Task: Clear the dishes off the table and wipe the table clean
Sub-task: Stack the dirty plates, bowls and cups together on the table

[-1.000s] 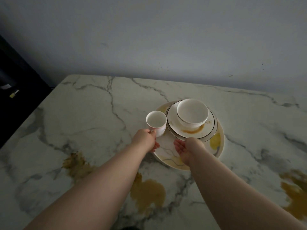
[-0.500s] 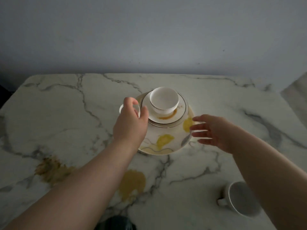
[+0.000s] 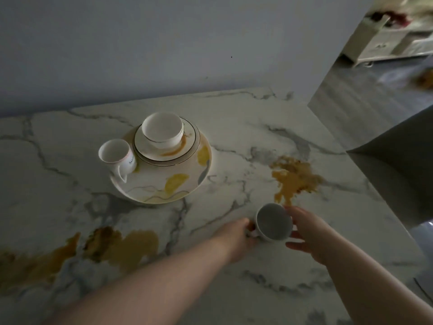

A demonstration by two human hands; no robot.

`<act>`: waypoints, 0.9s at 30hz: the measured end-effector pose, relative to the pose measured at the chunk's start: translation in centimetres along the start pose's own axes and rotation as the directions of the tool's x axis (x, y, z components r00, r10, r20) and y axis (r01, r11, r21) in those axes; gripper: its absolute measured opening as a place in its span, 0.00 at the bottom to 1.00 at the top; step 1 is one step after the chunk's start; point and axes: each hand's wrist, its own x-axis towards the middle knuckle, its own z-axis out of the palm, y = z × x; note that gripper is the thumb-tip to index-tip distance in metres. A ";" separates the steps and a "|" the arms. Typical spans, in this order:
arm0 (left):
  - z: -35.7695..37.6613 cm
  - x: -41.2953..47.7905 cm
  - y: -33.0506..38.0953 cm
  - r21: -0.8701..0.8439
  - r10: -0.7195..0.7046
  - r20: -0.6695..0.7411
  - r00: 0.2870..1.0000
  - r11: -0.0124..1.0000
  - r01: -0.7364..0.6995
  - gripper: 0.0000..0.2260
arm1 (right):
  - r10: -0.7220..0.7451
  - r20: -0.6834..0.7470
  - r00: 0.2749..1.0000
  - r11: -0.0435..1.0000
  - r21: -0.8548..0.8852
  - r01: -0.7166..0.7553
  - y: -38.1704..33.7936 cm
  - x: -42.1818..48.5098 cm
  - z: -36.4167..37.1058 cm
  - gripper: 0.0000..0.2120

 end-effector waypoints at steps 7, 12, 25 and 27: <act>-4.6 -1.7 -1.6 -0.025 0.073 -0.256 0.964 0.996 -0.082 0.08 | -0.085 0.075 0.994 0.996 0.029 0.083 -3.0 -0.6 2.9 0.16; -11.7 -3.3 -5.0 -0.036 -0.009 -0.452 0.892 0.999 -0.008 0.04 | -0.235 0.227 0.945 0.969 -0.015 0.245 -8.8 -0.6 9.4 0.11; -16.7 -3.7 -13.3 -0.130 -0.301 -0.547 0.781 0.953 0.275 0.08 | -0.127 0.436 0.891 0.958 -0.178 0.224 -11.3 1.2 20.9 0.18; -16.9 -3.5 -13.3 -0.123 -0.313 -0.545 0.778 0.948 0.295 0.06 | -0.120 0.442 0.889 0.961 -0.173 0.216 -11.3 1.5 21.2 0.18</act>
